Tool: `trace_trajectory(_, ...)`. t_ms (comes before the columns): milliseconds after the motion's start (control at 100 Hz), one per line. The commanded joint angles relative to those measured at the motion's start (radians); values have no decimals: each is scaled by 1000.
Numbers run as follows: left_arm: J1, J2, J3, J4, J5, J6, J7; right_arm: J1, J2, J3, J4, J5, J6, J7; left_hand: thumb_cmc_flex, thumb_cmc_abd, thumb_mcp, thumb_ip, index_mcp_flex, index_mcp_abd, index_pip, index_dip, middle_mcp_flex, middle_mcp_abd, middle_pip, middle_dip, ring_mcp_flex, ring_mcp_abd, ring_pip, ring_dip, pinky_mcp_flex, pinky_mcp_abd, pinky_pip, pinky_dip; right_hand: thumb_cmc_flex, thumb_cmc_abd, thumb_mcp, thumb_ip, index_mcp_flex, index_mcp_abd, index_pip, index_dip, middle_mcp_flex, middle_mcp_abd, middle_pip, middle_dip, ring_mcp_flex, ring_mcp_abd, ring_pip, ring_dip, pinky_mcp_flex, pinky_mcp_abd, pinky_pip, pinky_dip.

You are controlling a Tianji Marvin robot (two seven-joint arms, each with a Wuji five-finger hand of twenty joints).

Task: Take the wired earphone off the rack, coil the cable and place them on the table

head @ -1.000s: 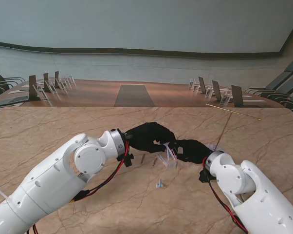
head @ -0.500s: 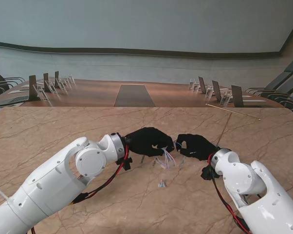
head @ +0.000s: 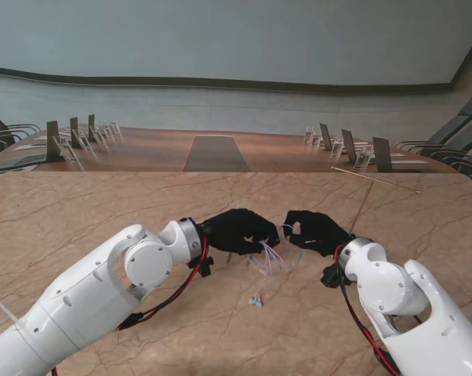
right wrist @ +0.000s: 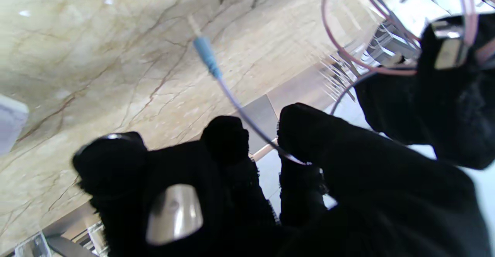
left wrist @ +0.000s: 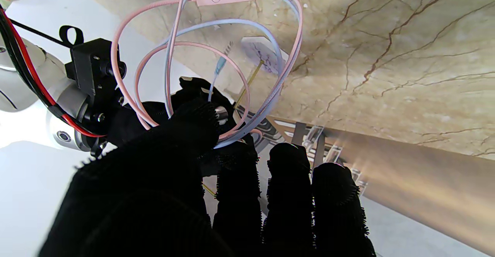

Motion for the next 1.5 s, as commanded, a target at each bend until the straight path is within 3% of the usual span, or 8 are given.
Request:
trace_trajectory(0,9,-3,-7,3,5,0,2,-9,4,-1,-11,-14,1,23,30,34,-34,22,-10,1,35,31,15,-23,20,7,18,1,10,20,-4,0,28,35,20,14,23,87,81,-145,144,68,1,118,67,33,62,7,92,2,-27,-38,146,13)
trace_trajectory(140,11,-1,-15,4,9,-6,2,-8,12,-4,-2,-88,-21,37,30,35,-36,23,-10,2,36,31,14,-22,19,8,18,1,10,19,-4,0,28,34,-54,-19,27,13,96,-225,48,-32,-121,90,40,9,-64,1,4,27,-158,-112,90,55)
trace_trajectory(400,16,0,-21,4,18,-6,5,3,16,-19,1,-104,-32,53,32,34,-36,24,-10,2,36,31,15,-22,18,10,18,1,10,19,-3,1,28,33,86,-66,31,-63,-9,4,36,-344,-172,73,-35,-147,-184,70,-114,32,-284,-101,-23,84)
trace_trajectory(680,23,0,-29,12,27,-4,12,5,9,-42,0,-71,-10,30,33,35,-38,23,-11,4,37,30,15,-20,18,11,19,1,10,18,-3,2,29,32,161,-136,207,-135,124,-84,135,-59,-146,116,-37,-108,-112,27,-86,6,-152,-54,-28,14)
trace_trajectory(830,28,0,-35,14,32,-6,17,9,15,-38,3,-82,-33,50,35,34,-38,23,-10,6,37,30,16,-20,18,11,19,1,10,18,-3,3,28,32,73,-21,88,-13,168,-192,29,57,-204,106,-64,-145,-178,83,-105,26,-246,-80,3,69)
trace_trajectory(970,29,1,-39,15,35,-9,17,17,26,-37,10,-172,-68,81,35,34,-38,24,-10,7,37,29,16,-20,18,12,19,1,10,18,-4,3,28,31,-63,-55,59,-73,135,-343,-63,-60,-400,28,-29,-108,-284,0,-160,121,-323,-203,11,93)
trace_trajectory(1260,31,3,-46,16,40,-15,14,39,41,-49,15,-224,-72,151,36,35,-39,24,-10,6,37,29,16,-20,18,12,19,1,10,18,-3,3,28,31,-65,-52,-78,-110,161,-286,-112,-317,-615,-21,-77,35,-492,-42,-267,280,-499,-287,-72,90)
trace_trajectory(1490,32,4,-50,17,44,-17,13,51,45,-62,18,-237,-62,173,36,35,-41,24,-10,6,37,29,16,-19,18,12,19,1,10,18,-2,3,28,30,-67,-56,-74,-109,170,-284,-108,-312,-389,-22,11,121,-326,-65,-154,345,-367,-264,-2,148)
